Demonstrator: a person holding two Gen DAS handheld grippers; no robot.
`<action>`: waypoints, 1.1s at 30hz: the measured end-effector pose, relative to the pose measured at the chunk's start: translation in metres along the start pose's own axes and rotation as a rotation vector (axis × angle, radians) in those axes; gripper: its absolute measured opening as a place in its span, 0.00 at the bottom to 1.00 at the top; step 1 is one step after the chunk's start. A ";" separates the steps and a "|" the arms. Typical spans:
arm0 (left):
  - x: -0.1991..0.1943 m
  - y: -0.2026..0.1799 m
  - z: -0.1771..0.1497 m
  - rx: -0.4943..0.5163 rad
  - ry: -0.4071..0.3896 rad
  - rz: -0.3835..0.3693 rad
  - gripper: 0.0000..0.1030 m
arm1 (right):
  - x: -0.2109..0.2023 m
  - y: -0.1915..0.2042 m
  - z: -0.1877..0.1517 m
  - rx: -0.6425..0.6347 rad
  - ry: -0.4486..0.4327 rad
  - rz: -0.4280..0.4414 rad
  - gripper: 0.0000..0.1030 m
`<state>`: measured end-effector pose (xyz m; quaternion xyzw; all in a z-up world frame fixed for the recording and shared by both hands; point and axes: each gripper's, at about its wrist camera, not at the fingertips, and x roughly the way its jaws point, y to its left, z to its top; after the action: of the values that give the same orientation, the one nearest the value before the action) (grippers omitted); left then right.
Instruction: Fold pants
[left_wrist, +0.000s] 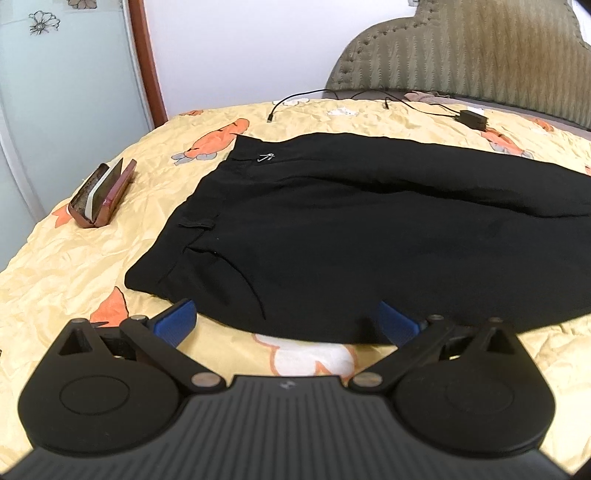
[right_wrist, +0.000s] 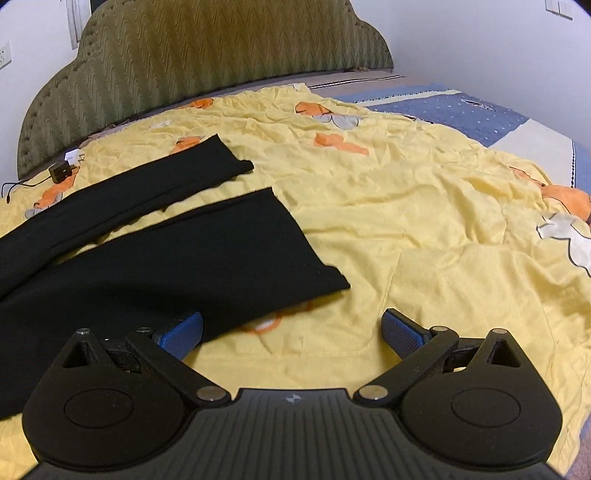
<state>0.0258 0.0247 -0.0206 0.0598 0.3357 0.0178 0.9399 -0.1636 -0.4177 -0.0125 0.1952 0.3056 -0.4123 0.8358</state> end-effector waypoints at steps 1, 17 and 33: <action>0.000 0.001 0.000 -0.003 -0.001 0.002 1.00 | 0.001 0.000 0.001 0.007 0.006 0.007 1.00; 0.009 0.023 0.000 -0.019 -0.009 0.072 1.00 | 0.006 0.001 0.001 0.039 -0.010 0.018 1.00; 0.019 0.052 0.064 -0.107 -0.098 0.113 1.00 | -0.002 0.041 0.043 -0.172 -0.170 -0.059 1.00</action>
<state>0.0814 0.0710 0.0233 0.0290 0.2841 0.0860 0.9545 -0.1165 -0.4174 0.0231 0.0780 0.2738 -0.4239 0.8598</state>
